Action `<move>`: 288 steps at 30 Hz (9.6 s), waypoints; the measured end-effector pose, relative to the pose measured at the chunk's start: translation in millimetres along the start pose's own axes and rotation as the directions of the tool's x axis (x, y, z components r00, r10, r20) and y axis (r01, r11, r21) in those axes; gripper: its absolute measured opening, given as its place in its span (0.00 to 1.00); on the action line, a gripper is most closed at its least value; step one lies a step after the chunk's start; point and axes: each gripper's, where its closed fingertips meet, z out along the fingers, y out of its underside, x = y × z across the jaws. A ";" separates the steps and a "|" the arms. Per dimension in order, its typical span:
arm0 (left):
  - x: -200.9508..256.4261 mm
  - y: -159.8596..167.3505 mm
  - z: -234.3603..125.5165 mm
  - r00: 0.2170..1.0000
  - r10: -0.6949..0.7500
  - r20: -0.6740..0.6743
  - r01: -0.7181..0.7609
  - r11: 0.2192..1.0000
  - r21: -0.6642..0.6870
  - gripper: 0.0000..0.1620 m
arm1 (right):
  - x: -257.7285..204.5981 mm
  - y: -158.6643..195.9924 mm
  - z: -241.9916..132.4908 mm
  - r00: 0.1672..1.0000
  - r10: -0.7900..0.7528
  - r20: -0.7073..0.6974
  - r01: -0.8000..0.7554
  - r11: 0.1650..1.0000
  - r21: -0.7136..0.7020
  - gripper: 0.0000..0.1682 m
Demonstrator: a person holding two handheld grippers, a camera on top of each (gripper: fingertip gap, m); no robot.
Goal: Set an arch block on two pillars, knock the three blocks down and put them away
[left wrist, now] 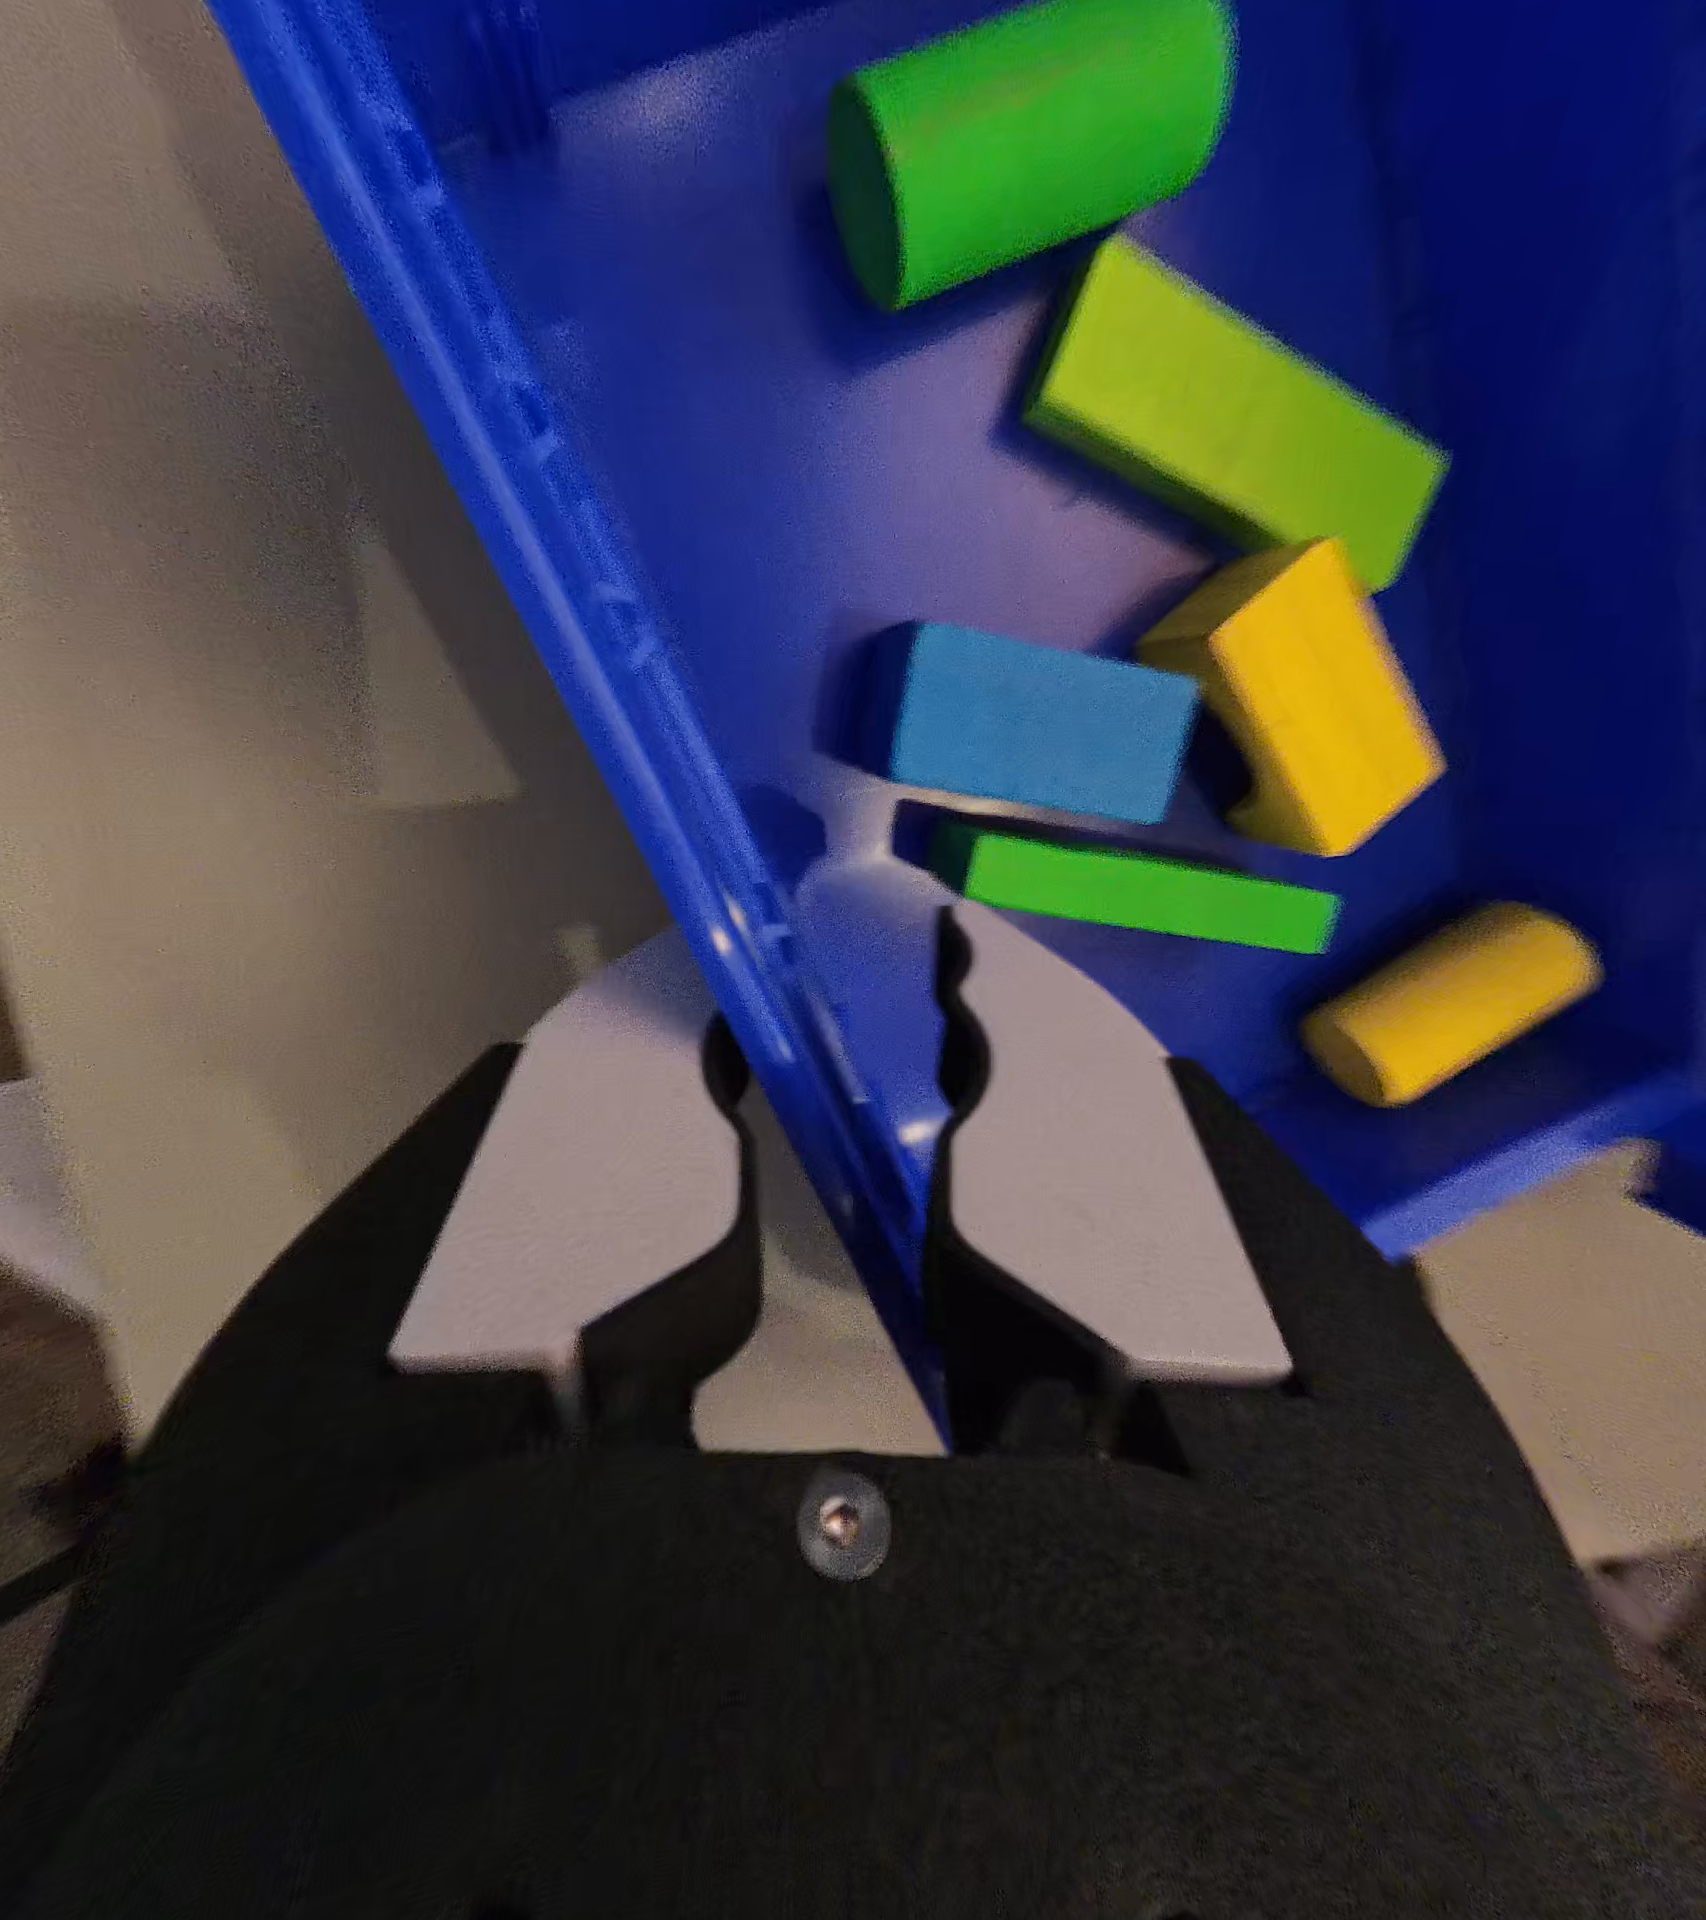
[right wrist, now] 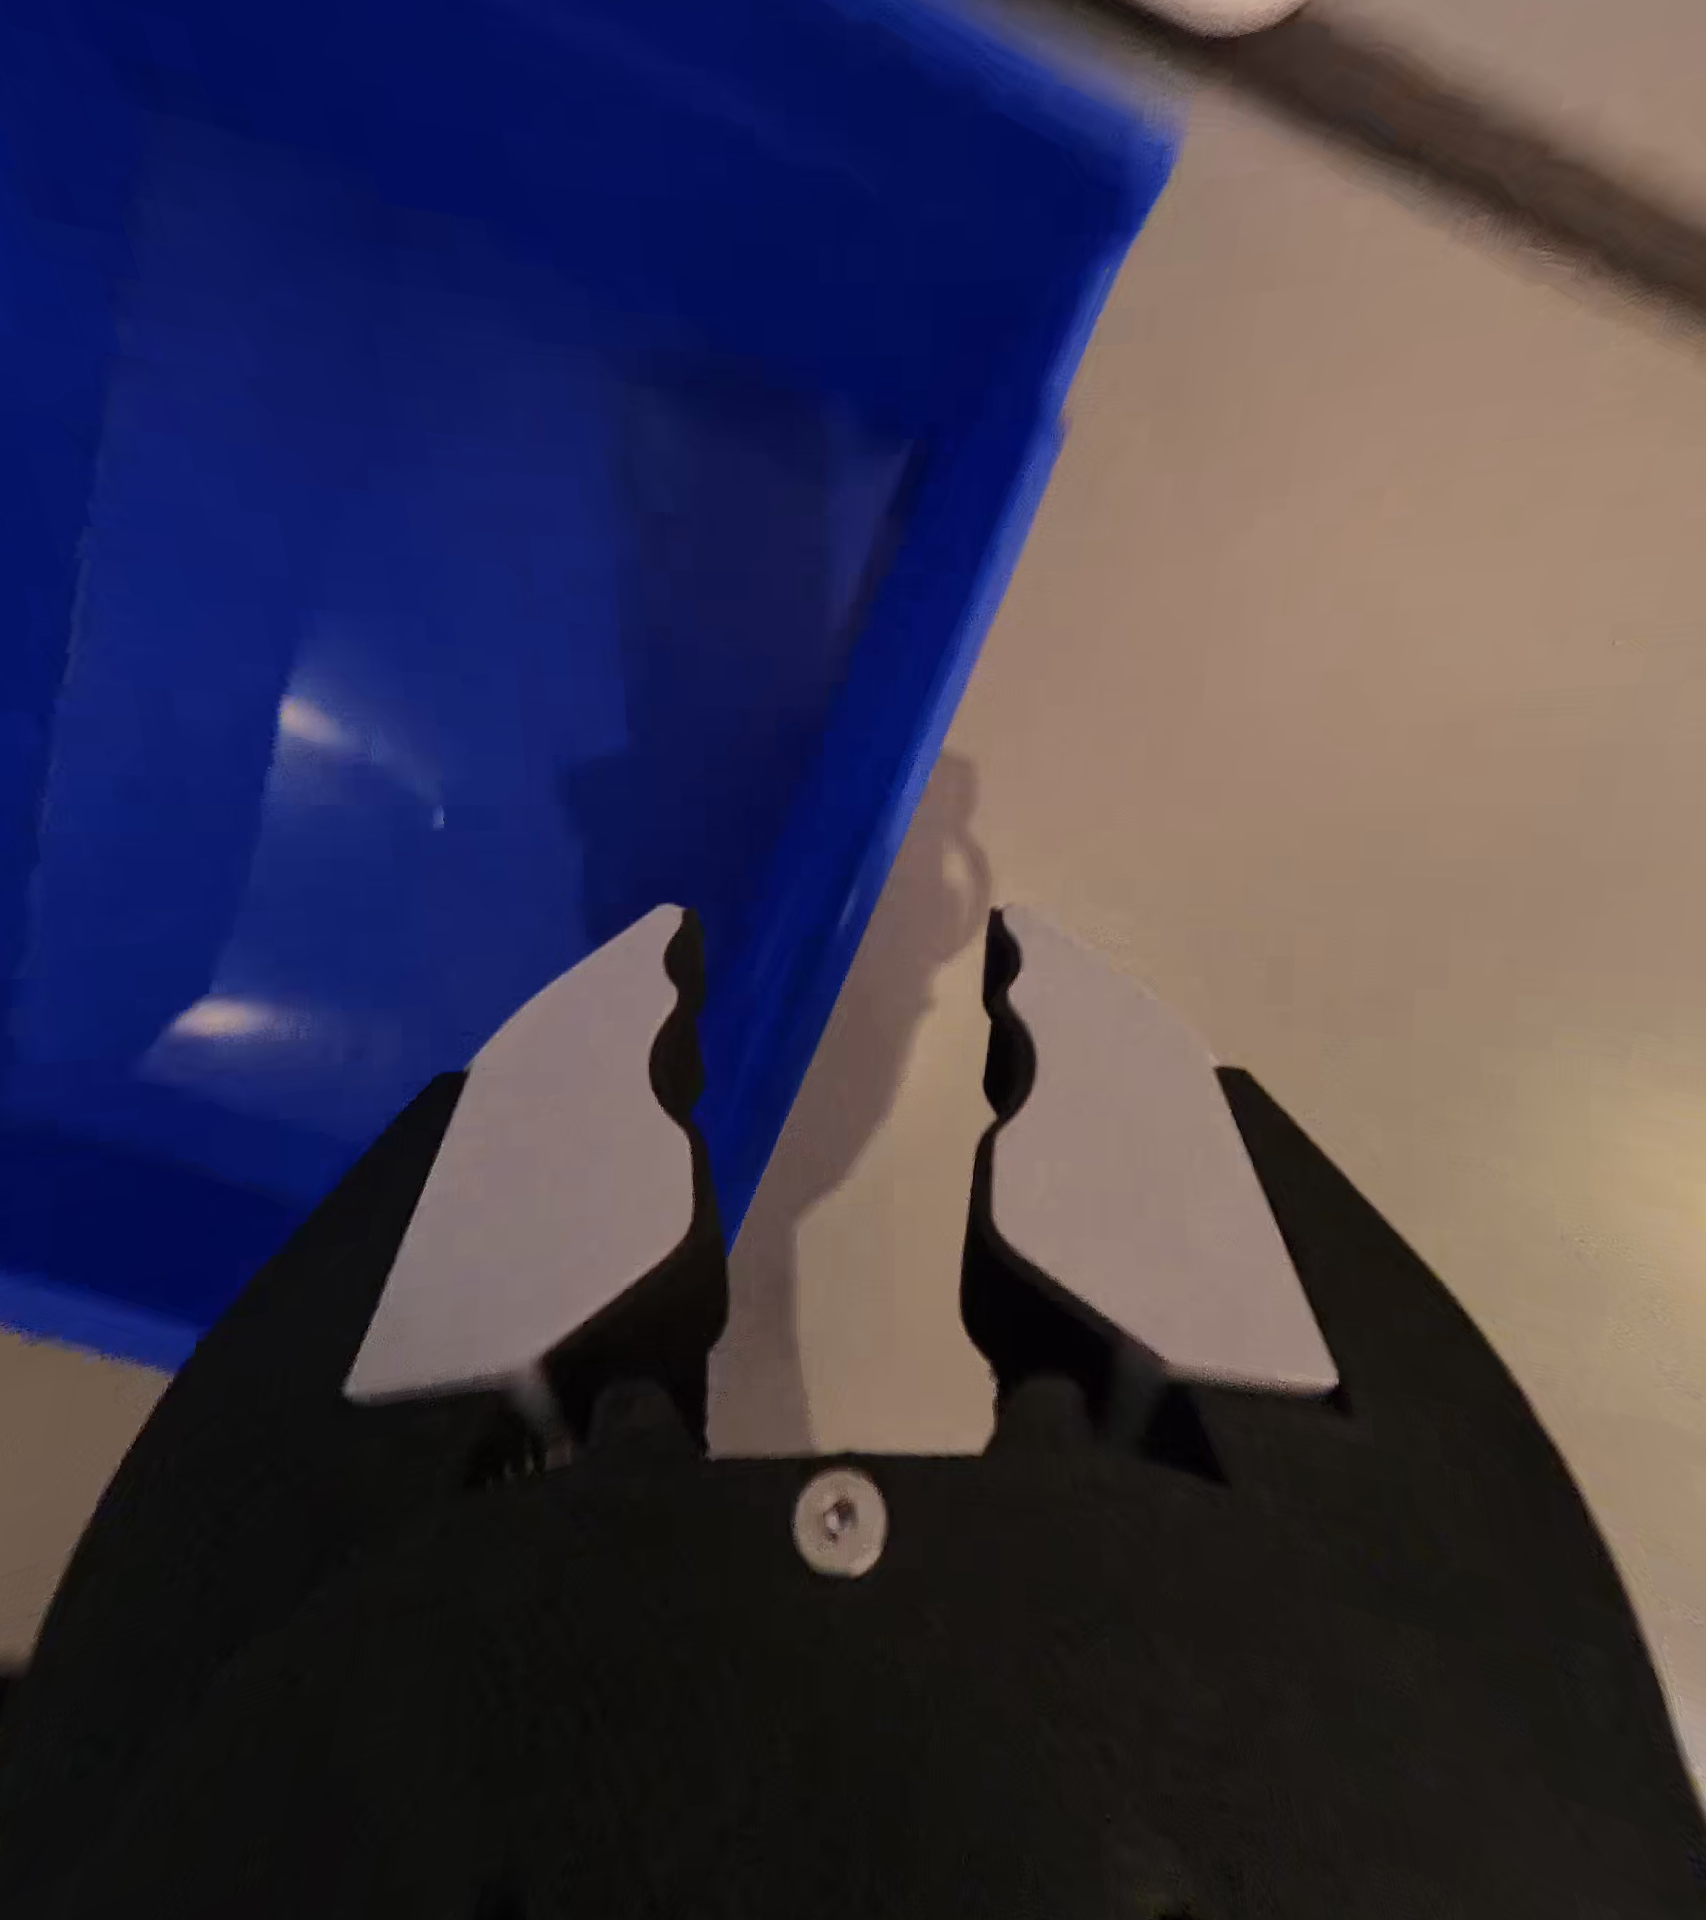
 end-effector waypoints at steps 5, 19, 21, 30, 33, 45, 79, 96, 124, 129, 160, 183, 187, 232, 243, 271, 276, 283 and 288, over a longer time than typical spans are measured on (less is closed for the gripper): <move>-7.2 1.1 3.9 0.989 0.093 0.116 -0.085 0.994 -0.066 0.12 | -13.5 29.0 30.8 0.983 0.039 0.179 -0.005 0.982 -0.187 0.15; 8.8 -33.9 18.3 0.949 0.303 0.086 -0.301 0.953 -0.035 0.06 | 100.1 52.2 25.2 0.979 0.122 0.163 -0.084 0.971 -0.224 0.04; 8.5 -34.4 18.3 0.947 0.308 0.088 -0.306 0.951 -0.035 0.06 | 129.3 59.8 23.3 0.977 0.163 0.139 -0.129 0.966 -0.225 0.04; 11.6 -47.4 -19.9 0.980 0.184 0.071 -0.193 0.971 0.142 0.08 | 249.6 107.4 10.1 0.928 0.364 0.082 -0.339 0.915 -0.216 0.04; 10.6 -53.8 -60.8 0.982 0.140 0.128 -0.171 0.945 0.280 0.10 | 282.8 123.6 5.7 0.922 0.383 0.057 -0.364 0.907 -0.212 0.04; 187.6 -42.5 -232.1 0.621 0.633 -0.462 0.055 0.553 0.831 0.12 | 359.8 164.5 -5.9 0.917 0.399 0.023 -0.385 0.896 -0.220 0.05; 116.3 -48.0 -21.5 0.874 0.429 0.227 -0.466 0.873 0.144 0.11 | 229.1 -3.4 -173.9 0.995 -0.052 -0.080 0.095 0.531 0.842 0.29; 82.7 -0.5 33.6 0.973 0.177 0.151 -0.150 0.974 -0.172 0.24 | 224.5 -4.5 -146.4 0.958 -0.090 -0.272 0.265 0.640 0.722 0.30; 65.0 49.4 45.9 0.966 0.023 0.257 0.097 0.890 -0.445 0.54 | 220.1 -3.2 -117.3 0.887 -0.176 -0.427 0.411 0.722 0.556 0.31; 70.5 57.2 49.7 0.973 -0.014 0.229 0.128 0.860 -0.494 0.50 | 217.3 -3.0 -111.6 0.878 -0.198 -0.436 0.429 0.731 0.531 0.31; 377.1 44.3 -129.7 0.323 0.824 -0.465 -0.593 0.559 0.579 0.21 | -122.2 43.7 -178.6 0.338 -0.834 0.435 -0.230 0.375 0.898 0.31; 425.8 69.8 -93.7 0.119 0.889 -0.442 -0.689 0.394 0.608 0.19 | -106.3 58.1 -187.0 0.120 -0.853 0.509 -0.268 0.466 0.844 0.18; 418.1 58.4 -91.4 0.148 0.884 -0.443 -0.672 0.418 0.610 0.20 | -104.2 51.3 -174.5 0.220 -0.863 0.455 -0.194 0.418 0.887 0.18; 144.3 -82.8 59.4 0.980 0.199 -0.001 -0.197 0.970 0.141 0.31 | -86.0 18.4 2.4 0.465 -0.851 0.243 0.358 0.432 0.828 0.35; 124.5 -70.0 83.1 0.978 0.134 0.161 -0.134 0.991 -0.006 0.45 | -87.5 27.7 -23.6 0.435 -0.892 0.122 0.419 0.320 0.849 0.37; 132.8 -62.4 69.6 0.941 0.307 0.141 -0.299 0.951 -0.078 0.22 | -74.6 11.3 21.8 0.809 -0.573 0.132 0.335 0.633 0.698 0.36; 145.5 -68.6 37.8 0.947 0.309 0.093 -0.312 0.950 0.027 0.22 | -79.6 15.4 30.8 0.766 -0.629 0.135 0.386 0.617 0.686 0.19; 171.8 -71.1 -25.2 0.942 0.335 -0.009 -0.325 0.919 0.224 0.22 | -98.5 21.8 20.5 0.517 -0.815 0.261 0.428 0.510 0.746 0.19; 199.1 -67.0 -61.9 0.910 0.414 -0.035 -0.379 0.861 0.340 0.22 | -100.5 25.8 28.0 0.434 -0.854 0.287 0.490 0.491 0.721 0.19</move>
